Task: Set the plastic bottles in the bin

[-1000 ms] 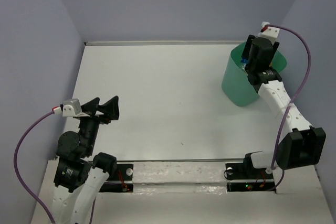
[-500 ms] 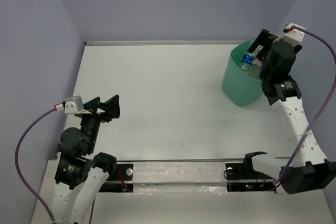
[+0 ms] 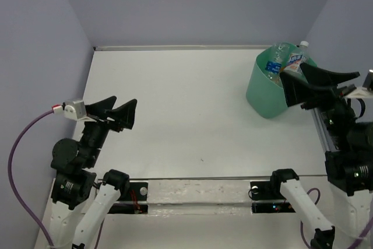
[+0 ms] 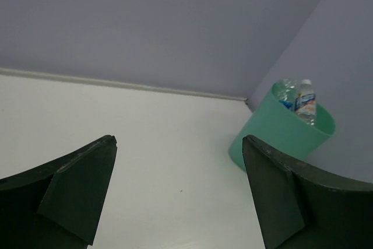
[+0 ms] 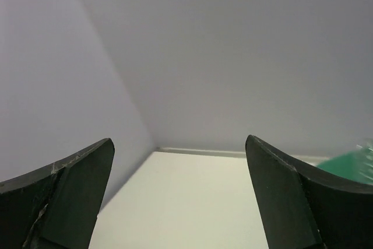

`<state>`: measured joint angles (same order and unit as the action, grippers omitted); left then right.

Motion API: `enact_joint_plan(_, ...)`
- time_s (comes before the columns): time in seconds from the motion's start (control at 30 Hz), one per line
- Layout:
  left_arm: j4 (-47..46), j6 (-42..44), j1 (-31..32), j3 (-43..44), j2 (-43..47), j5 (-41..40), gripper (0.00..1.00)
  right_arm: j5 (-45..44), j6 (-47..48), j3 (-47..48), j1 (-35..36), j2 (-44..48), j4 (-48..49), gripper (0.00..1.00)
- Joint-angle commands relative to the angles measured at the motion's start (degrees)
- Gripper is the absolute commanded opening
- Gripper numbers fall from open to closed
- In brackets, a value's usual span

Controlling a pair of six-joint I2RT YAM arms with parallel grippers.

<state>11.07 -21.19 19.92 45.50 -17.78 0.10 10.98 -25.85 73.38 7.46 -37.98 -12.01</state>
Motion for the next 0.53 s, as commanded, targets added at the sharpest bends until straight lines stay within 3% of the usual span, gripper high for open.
enact_joint_plan(0.0,-10.1,-1.4,0.2,10.7,-0.8,9.6,0.99,21.6,-5.1,-2.0,-0.3,9.4,8.6,1.0)
enact_joint_plan(0.23,-15.0,-3.2,0.3,16.7,-0.1,12.6,0.99,17.1,-2.8,-1.7,-0.3,21.2,8.8,1.0)
enact_joint_plan(0.37,-16.6,-3.2,0.3,17.1,1.3,12.8,0.99,11.9,-1.1,-3.2,-0.3,23.0,7.4,1.0)
enact_joint_plan(0.5,-15.8,-2.7,0.3,15.9,1.9,11.2,0.99,12.1,-0.6,-3.5,-0.3,21.3,6.3,1.0)
